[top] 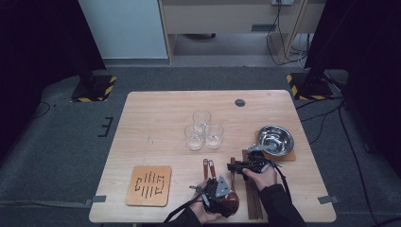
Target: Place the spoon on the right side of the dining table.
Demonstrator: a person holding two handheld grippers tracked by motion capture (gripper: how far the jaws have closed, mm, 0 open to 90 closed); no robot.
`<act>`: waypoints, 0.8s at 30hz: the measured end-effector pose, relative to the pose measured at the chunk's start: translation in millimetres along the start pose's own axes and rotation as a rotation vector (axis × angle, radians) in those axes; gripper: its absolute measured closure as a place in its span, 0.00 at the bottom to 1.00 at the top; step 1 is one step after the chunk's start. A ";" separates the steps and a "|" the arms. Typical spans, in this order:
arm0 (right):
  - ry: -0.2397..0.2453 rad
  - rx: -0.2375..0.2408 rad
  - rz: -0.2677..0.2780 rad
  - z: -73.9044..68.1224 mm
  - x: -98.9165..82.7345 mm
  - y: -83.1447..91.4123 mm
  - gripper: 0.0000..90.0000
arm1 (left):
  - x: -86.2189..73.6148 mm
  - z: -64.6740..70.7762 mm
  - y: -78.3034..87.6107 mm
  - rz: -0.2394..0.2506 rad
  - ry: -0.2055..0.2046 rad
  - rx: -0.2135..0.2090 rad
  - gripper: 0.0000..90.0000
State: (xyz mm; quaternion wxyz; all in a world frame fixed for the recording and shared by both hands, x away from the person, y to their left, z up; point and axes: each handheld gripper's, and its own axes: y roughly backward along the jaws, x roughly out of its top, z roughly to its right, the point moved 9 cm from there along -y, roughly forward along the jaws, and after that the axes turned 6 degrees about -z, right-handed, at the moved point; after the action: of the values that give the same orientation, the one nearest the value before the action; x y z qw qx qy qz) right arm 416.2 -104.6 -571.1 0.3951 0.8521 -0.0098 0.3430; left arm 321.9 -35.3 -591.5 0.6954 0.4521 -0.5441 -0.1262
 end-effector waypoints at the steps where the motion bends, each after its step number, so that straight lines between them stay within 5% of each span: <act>1: 0.002 0.005 0.008 0.0 1.0 0.7 0.76 | 0.0 -0.2 0.1 0.001 0.002 0.001 0.20; 24: -0.042 0.117 0.090 -9.9 12.6 16.3 0.88 | 0.3 -5.5 2.2 0.007 0.015 0.016 0.21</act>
State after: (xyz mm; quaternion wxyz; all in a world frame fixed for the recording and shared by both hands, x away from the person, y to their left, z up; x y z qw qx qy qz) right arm 415.5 -105.8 -548.3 0.3284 0.8795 -0.0363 0.3425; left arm 326.1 -31.6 -589.5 0.6962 0.4566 -0.5416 -0.1162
